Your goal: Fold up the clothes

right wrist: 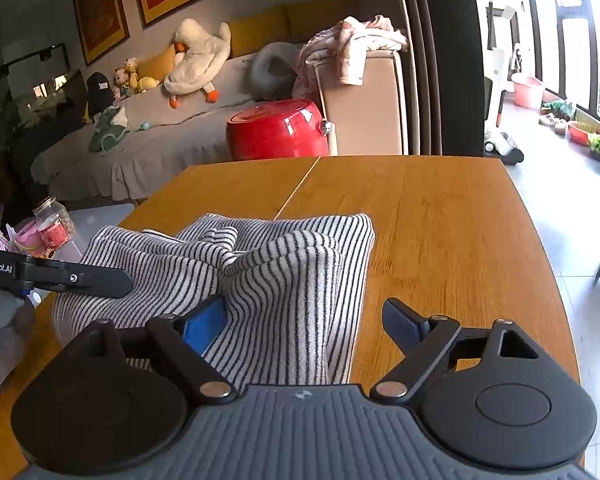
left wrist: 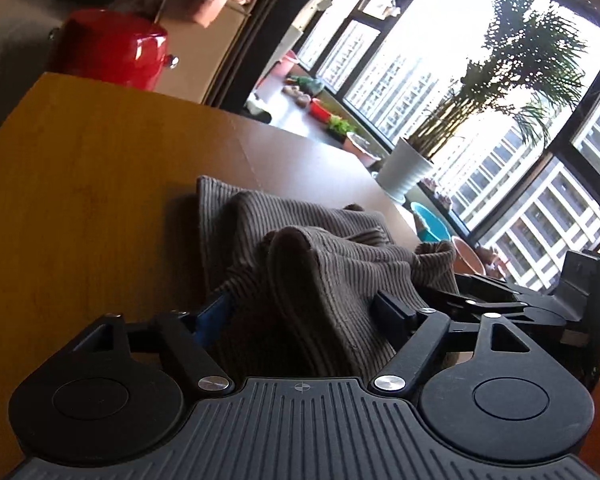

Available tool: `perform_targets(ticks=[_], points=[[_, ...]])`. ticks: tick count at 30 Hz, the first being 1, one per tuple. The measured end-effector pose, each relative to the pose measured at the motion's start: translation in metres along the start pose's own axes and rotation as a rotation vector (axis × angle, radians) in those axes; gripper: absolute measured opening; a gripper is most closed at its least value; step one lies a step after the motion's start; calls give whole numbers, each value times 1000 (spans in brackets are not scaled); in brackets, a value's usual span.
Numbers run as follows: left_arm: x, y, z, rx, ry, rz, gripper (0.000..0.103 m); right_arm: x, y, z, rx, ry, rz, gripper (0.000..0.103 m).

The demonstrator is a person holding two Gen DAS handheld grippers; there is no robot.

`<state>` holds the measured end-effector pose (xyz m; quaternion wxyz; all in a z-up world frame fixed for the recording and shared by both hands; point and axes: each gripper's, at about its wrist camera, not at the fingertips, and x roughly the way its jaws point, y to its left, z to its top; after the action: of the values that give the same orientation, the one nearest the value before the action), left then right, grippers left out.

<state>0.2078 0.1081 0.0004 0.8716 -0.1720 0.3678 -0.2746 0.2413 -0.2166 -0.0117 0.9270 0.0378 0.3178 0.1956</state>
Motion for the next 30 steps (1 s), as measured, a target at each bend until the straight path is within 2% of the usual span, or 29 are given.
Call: perform_targets(ticks=[8,11,14,17,19,24,28,30], points=[[-4,2,-3,-13,-3,-14,71,1,-1,0,9,3,1,88],[-11,-1,1,5,-31,18,66,1,0,0,10,2,0,90],[-24,1,6,17,-87,98,66,2,-2,-1,27,1,2,93],[-32,7,9,2,-94,94,66,3,-6,-2,45,0,8,94],[-34,8,8,1,-90,78,67,3,-6,-2,49,0,9,94],[-29,12,7,-39,-64,-37,83,2,-8,-3,51,0,9,94],[-22,10,6,-29,-42,-62,92,2,-6,-3,56,0,11,94],[-15,7,4,-20,-17,-63,92,2,-7,-4,55,0,11,94]])
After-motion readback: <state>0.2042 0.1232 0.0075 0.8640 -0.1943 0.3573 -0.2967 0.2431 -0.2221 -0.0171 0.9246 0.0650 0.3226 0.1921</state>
